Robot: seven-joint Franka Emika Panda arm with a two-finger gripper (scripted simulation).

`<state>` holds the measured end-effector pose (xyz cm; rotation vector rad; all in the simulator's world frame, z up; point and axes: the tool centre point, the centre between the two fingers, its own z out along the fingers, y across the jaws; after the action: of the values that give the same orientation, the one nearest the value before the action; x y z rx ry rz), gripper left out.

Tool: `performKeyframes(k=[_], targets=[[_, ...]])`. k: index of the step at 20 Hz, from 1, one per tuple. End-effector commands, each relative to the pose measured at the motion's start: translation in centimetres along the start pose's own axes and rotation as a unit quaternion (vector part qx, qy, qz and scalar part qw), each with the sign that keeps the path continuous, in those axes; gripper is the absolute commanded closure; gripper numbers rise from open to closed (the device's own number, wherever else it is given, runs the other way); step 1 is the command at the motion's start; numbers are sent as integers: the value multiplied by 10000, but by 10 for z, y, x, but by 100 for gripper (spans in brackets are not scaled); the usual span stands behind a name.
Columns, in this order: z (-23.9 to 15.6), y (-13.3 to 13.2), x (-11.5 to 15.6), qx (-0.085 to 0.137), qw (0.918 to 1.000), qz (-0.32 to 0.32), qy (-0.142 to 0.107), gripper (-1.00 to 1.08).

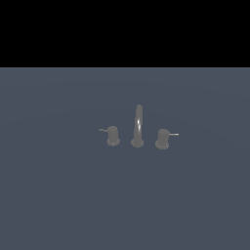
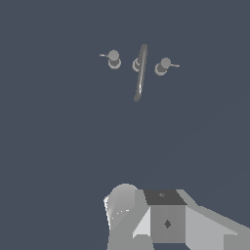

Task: Turn on the faucet by rotating a designated handle.

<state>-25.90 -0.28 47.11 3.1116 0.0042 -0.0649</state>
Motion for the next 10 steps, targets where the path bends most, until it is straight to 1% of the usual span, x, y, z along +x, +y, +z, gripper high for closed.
performKeyframes(k=[1, 10], targets=[[0, 0, 0, 0, 10000, 0, 0, 108], [10, -8, 4, 8, 9998, 217, 0, 108]])
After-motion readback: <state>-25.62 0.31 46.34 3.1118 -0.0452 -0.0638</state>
